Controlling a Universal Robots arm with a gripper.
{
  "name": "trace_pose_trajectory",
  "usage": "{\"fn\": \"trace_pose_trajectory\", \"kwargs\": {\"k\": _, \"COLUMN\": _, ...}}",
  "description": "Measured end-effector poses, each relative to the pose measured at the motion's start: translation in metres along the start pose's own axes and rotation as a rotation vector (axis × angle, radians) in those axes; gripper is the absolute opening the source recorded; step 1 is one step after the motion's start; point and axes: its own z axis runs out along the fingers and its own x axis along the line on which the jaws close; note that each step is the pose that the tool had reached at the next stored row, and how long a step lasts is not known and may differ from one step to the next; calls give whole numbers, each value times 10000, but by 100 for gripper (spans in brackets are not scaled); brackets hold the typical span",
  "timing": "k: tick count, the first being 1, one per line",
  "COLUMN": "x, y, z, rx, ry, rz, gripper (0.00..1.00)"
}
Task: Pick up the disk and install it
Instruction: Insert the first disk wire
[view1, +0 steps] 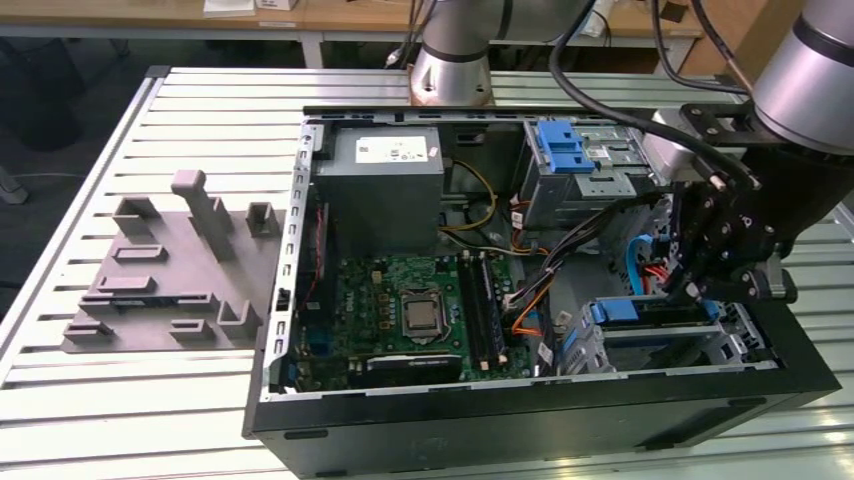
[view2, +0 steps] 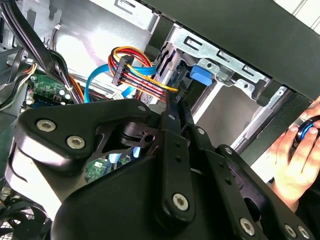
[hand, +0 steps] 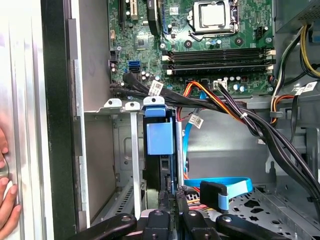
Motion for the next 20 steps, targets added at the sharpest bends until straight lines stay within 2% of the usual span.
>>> {"fn": "trace_pose_trajectory", "kwargs": {"k": 5, "x": -3, "y": 1, "z": 43, "rx": -64, "ry": 2, "rz": -4, "gripper": 16}}
{"fn": "trace_pose_trajectory", "kwargs": {"k": 14, "x": -3, "y": 1, "z": 48, "rx": -71, "ry": -3, "rz": -4, "gripper": 18}}
{"fn": "trace_pose_trajectory", "kwargs": {"k": 15, "x": -2, "y": 1, "z": 43, "rx": -71, "ry": -1, "rz": -4, "gripper": 24}}
{"fn": "trace_pose_trajectory", "kwargs": {"k": 17, "x": -2, "y": 0, "z": 21, "rx": -71, "ry": 1, "rz": -4, "gripper": 24}}
{"fn": "trace_pose_trajectory", "kwargs": {"k": 20, "x": 2, "y": -1, "z": -48, "rx": -74, "ry": 2, "rz": -4, "gripper": 24}}
